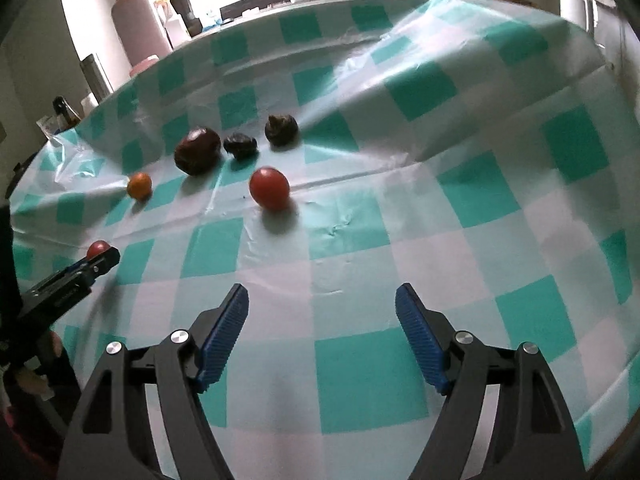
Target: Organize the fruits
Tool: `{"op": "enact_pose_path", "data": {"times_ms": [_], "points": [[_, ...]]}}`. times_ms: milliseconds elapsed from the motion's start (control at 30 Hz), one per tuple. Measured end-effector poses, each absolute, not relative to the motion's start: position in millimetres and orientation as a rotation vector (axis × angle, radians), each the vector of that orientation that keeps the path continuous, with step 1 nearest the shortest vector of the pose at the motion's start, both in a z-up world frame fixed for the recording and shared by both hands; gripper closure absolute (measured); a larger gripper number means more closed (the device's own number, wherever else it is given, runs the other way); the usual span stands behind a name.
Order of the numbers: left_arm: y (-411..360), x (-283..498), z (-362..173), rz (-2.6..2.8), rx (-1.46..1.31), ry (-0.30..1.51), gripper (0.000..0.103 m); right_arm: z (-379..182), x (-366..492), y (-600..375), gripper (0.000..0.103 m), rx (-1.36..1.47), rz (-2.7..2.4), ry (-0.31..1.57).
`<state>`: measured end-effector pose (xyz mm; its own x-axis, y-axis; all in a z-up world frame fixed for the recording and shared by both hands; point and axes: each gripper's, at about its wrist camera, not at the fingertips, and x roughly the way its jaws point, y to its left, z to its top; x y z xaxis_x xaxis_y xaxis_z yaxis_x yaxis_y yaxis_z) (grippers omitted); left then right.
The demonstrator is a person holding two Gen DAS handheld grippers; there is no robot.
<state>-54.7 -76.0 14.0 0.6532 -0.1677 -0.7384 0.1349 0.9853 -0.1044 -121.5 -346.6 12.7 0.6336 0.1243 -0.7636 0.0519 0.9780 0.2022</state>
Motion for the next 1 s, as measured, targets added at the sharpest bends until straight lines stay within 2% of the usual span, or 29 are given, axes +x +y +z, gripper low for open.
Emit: {"op": "enact_pose_path", "data": {"times_ms": [133, 333, 400, 467, 500, 567, 667, 700, 733, 867, 967, 1000], "points": [[-72, -49, 9, -0.186, -0.073, 0.871, 0.065, 6, -97, -327, 0.021, 0.123, 0.039, 0.906], [-68, -48, 8, -0.194, -0.108, 0.872, 0.062, 4, -54, -300, 0.02, 0.059, 0.043, 0.931], [-68, -48, 9, -0.193, -0.116, 0.865, 0.051, 3, -43, -292, 0.02, 0.03, 0.028, 0.927], [-66, -50, 11, -0.184, -0.127, 0.845, 0.024, 2, -35, -289, 0.021, 0.02, 0.021, 0.922], [-64, -51, 13, -0.174, -0.139, 0.829, 0.019, 2, -30, -287, 0.024, 0.018, 0.015, 0.919], [-59, -52, 15, -0.162, -0.167, 0.815, 0.011, 4, -24, -286, 0.038, 0.017, 0.013, 0.908], [-46, -49, 14, -0.145, -0.243, 0.825, 0.01, 5, -20, -287, 0.057, 0.018, 0.006, 0.895], [-42, -48, 14, -0.137, -0.262, 0.834, 0.01, 5, -20, -288, 0.067, 0.017, 0.0, 0.893], [-38, -44, 14, -0.132, -0.274, 0.849, 0.01, 6, -20, -290, 0.07, 0.024, 0.001, 0.891], [-30, -28, 15, -0.107, -0.221, 0.875, 0.01, 6, -18, -297, 0.069, 0.058, 0.036, 0.89], [-15, -13, 16, -0.087, -0.212, 0.887, 0.01, 6, -16, -298, 0.063, 0.063, 0.068, 0.89], [-11, -11, 15, -0.085, -0.218, 0.887, 0.01, 6, -15, -298, 0.057, 0.075, 0.09, 0.89]]}}
